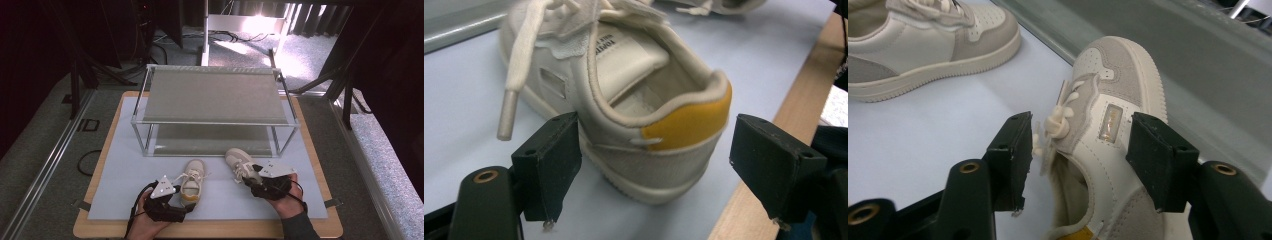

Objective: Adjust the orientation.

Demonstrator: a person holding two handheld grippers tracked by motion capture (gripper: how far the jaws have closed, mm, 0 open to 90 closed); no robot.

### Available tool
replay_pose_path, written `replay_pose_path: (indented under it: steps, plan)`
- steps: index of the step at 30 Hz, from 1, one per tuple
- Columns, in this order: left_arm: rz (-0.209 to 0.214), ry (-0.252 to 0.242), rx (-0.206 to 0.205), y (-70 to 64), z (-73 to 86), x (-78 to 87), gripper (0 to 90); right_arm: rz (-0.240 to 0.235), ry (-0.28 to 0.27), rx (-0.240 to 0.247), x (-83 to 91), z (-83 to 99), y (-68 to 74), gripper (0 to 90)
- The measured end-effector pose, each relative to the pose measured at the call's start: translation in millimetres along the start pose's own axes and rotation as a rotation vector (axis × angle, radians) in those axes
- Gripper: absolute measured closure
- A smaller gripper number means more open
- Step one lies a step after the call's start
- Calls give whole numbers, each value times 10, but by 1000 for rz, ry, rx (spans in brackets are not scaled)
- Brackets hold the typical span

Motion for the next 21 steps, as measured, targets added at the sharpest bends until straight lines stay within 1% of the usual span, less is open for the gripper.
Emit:
replay_pose_path:
  steps: [3, 7, 9, 10, 11, 12, 13, 14, 16, 21]
  plan:
    - [12, -1, -10, -35, -8, -23, 204, 41, 11, 31, -13, -1, -34, 430]
    - [9, 6, -3, -18, 9, -47, 204, 77, 5, 21, -35, -9, -109, 425]
    - [7, 12, -1, -14, 20, -62, 204, 101, 9, 28, -52, -7, -159, 430]
    - [7, 12, -1, -14, 20, -62, 203, 101, 9, 28, -52, -7, -159, 430]
    - [6, 13, -3, -17, 19, -65, 203, 116, 15, 27, -60, -2, -188, 451]
    - [5, 14, -4, -18, 17, -65, 203, 141, 19, 27, -66, 1, -242, 508]
    - [5, 15, -4, -18, 16, -65, 203, 146, 19, 22, -67, 1, -266, 526]
    - [6, 15, -3, -17, 16, -65, 204, 148, 14, 9, -68, 1, -296, 550]
    - [7, 12, -2, -14, 17, -67, 203, 134, 9, -29, -73, 6, -344, 556]
    - [7, 12, -2, -12, 17, -68, 203, 116, 5, -90, -85, 15, -411, 570]
Point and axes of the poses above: each handheld gripper's, and its own axes: x roughly backward along the jaws, z roughly out of its underside, y roughly to its left, the point moved 9 cm from there along -x, roughly forward along the jaws
